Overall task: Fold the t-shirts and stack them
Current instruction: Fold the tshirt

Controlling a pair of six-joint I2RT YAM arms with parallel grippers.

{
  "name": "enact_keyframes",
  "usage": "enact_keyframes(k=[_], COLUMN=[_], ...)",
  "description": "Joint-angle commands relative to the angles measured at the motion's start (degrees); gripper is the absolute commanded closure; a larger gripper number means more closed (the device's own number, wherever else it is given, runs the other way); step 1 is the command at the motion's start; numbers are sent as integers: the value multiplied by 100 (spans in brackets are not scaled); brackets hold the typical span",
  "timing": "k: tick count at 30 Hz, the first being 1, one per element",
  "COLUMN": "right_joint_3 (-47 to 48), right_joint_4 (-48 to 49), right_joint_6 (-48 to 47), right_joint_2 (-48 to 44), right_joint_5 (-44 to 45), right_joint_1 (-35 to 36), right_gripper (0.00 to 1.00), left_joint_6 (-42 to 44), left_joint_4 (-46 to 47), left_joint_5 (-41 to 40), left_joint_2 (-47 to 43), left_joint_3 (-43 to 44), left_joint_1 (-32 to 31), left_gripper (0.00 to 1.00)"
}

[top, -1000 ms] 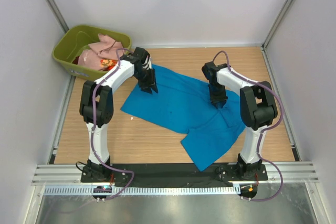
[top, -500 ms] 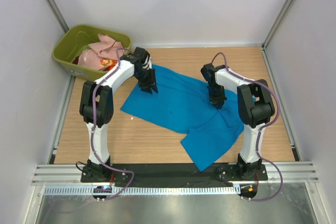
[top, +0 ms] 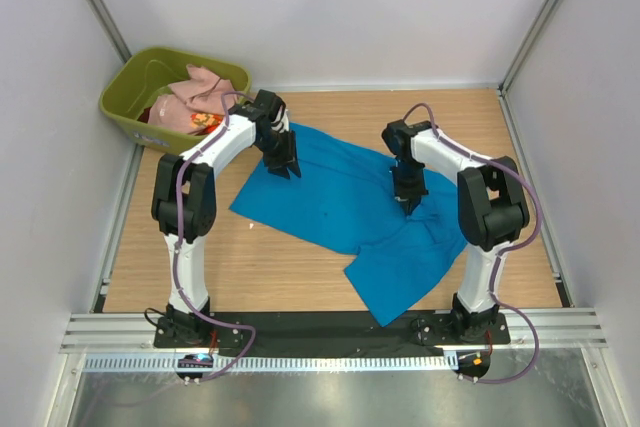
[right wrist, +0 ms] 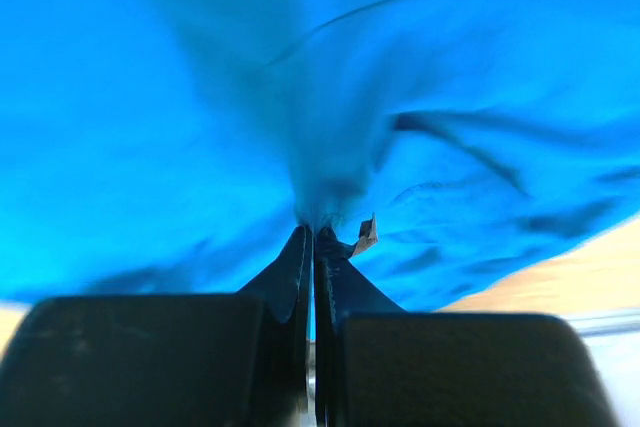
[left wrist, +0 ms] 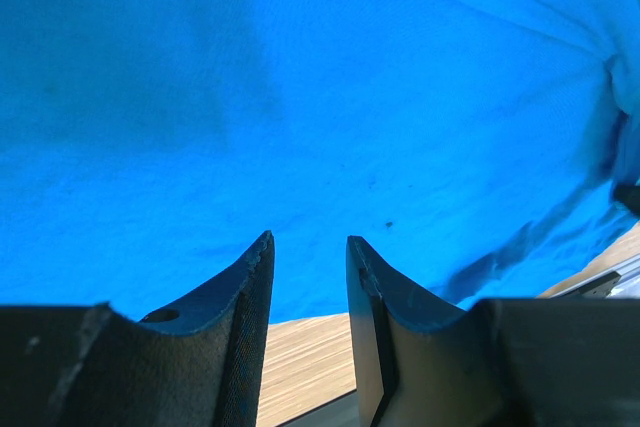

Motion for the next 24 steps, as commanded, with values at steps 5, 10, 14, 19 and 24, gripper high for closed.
enact_keyframes(k=[5,10,14,19,24], right_joint_3=[-498,-464,-455,-586,-684], right_joint_4=[180,585,647,682,771], right_joint_6=[518,984,1125,1212,1459], right_joint_2=[-369,-132,-105,-587,-1229], right_joint_5=[-1712,-2090,-2433,-2591,-1999], right_joint_1=[222,266,266,65,-760], right_gripper=[99,95,78,69,64], left_joint_6=[86,60,68,77,68], left_joint_4=[-36,-36,-18,-9,-9], left_joint_5=[138,156,139,95,103], left_joint_2=[-286,-294,-347,-365,-260], left_joint_3=[191,156,95,112,305], left_joint_1=[23,23,23,23,23], left_gripper=[64,64,64,64,64])
